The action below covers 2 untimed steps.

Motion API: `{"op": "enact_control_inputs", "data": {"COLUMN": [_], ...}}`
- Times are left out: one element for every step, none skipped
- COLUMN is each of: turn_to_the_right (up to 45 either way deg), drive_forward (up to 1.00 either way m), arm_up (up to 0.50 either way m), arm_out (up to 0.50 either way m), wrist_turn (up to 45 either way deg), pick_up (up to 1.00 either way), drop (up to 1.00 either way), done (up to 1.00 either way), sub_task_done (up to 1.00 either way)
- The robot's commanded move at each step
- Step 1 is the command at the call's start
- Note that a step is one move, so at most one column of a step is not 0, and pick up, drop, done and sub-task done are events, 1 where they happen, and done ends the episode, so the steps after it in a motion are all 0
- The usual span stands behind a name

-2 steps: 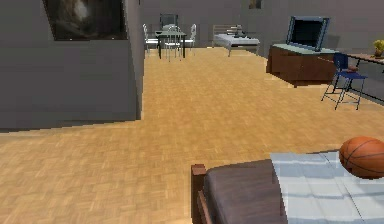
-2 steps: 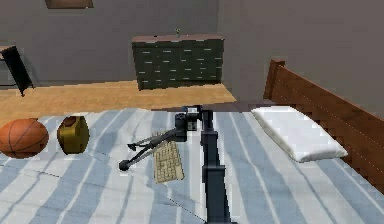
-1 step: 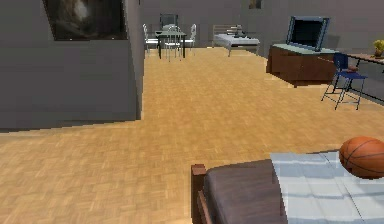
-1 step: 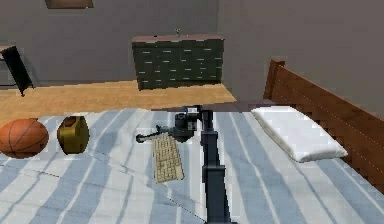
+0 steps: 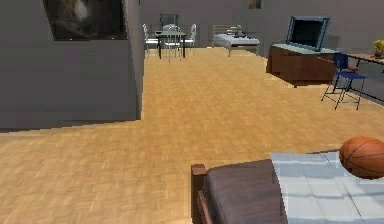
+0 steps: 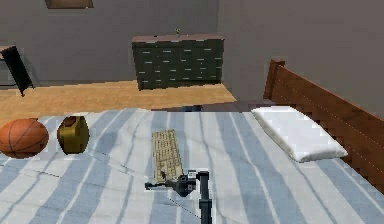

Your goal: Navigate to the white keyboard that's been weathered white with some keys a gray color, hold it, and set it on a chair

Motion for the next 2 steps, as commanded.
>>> {"op": "enact_control_inputs", "data": {"turn_to_the_right": [0.0, 0.0], "drive_forward": [0.00, 0.00], "arm_up": [0.00, 0.10], "arm_out": [0.00, 0.00], "wrist_turn": [0.0, 0.0], "pick_up": [1.00, 0.00], "drop": [0.00, 0.00], "done": [0.00, 0.00], "sub_task_done": [0.00, 0.00]}}
